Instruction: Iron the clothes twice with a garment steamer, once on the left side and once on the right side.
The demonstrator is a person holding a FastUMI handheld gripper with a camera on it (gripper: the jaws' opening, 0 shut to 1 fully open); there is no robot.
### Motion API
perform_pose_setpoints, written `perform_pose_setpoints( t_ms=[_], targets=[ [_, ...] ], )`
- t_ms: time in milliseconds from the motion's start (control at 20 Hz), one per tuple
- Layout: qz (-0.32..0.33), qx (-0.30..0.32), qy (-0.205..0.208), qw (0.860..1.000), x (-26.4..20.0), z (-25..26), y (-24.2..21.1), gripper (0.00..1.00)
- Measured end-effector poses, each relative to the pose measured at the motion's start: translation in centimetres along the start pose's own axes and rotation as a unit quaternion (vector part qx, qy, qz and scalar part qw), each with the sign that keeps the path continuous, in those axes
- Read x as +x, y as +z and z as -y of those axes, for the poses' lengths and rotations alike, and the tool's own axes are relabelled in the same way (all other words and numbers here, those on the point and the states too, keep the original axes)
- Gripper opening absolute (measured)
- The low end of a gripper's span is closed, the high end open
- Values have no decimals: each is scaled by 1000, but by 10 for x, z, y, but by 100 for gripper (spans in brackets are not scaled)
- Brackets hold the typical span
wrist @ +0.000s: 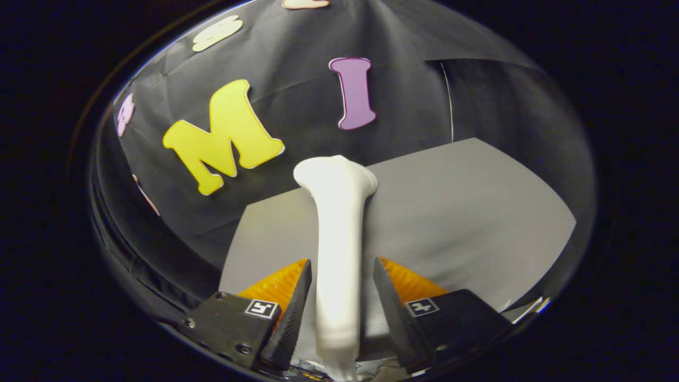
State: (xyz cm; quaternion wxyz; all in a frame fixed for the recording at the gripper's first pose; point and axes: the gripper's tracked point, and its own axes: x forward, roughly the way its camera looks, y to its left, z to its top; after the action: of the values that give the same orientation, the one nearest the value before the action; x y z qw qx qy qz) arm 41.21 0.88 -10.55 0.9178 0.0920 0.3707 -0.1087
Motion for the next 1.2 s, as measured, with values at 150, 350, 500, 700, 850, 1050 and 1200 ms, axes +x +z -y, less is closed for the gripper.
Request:
perform_pose_setpoints(
  t_ms=[150,350,500,700,850,1050,1200],
  targets=[
    [-19,-36,-24,999,6,-1,-3,58],
    [-17,-24,-24,999,1,-2,-1,42],
    [11,16,-17,1000,-4,-5,3,35],
    [90,36,-1,995,-50,-16,14,35],
    [149,36,-3,988,-95,-29,6,35],
    [197,32,0,980,-147,-47,-19,35],
    [222,32,-1,975,-178,-58,-39,34]
  ],
)
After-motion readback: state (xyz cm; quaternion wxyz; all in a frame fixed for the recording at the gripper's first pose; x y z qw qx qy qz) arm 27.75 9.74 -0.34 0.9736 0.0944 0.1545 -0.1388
